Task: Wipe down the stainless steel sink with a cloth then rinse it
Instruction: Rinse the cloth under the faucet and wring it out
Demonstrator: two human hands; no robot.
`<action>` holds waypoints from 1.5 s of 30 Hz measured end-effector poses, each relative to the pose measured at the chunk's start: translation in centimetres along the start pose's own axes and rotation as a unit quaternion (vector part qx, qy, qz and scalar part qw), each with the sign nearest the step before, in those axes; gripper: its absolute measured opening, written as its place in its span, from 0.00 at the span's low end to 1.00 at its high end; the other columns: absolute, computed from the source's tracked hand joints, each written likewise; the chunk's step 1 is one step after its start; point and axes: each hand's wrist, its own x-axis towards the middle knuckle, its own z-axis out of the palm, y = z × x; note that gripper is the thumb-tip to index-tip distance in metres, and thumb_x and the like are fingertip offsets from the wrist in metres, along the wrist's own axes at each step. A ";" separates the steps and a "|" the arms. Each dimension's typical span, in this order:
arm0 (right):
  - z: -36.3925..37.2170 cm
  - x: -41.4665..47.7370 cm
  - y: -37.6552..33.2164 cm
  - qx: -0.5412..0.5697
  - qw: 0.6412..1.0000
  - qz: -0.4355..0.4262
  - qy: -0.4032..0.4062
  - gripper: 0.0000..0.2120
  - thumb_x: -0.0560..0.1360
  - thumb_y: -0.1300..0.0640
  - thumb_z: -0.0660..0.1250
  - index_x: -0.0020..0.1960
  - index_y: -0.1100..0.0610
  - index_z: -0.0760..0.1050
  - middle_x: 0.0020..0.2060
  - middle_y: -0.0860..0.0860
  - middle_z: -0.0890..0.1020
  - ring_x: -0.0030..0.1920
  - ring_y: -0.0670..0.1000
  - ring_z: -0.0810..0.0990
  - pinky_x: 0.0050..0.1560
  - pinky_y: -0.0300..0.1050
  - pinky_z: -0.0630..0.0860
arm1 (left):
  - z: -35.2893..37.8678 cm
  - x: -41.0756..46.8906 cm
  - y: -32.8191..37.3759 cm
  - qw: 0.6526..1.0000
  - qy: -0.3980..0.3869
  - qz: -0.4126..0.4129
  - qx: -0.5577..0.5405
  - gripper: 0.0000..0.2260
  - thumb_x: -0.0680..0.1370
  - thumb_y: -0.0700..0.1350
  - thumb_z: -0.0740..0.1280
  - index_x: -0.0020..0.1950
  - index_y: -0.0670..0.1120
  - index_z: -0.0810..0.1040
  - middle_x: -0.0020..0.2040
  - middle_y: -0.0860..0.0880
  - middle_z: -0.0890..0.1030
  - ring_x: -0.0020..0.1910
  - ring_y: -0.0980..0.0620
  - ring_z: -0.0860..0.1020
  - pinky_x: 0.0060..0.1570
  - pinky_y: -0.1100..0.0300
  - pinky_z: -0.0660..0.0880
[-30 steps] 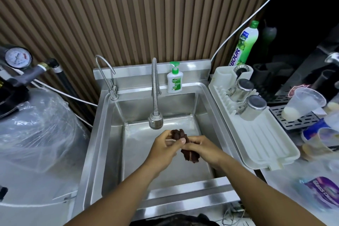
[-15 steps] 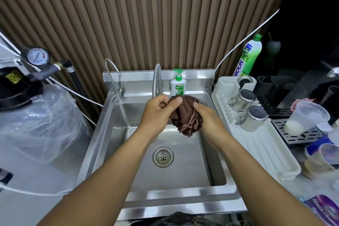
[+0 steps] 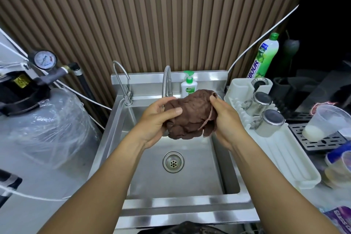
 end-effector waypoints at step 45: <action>0.1 0.4 -3.4 -0.158 0.966 -0.074 -0.190 0.18 0.77 0.49 0.72 0.66 0.49 0.79 0.60 0.52 0.83 0.61 0.50 0.82 0.62 0.47 0.77 | 2.7 2.5 7.8 0.925 -0.153 0.087 0.336 0.07 0.81 0.49 0.67 0.56 0.48 0.73 0.47 0.41 0.83 0.45 0.47 0.82 0.49 0.43 0.81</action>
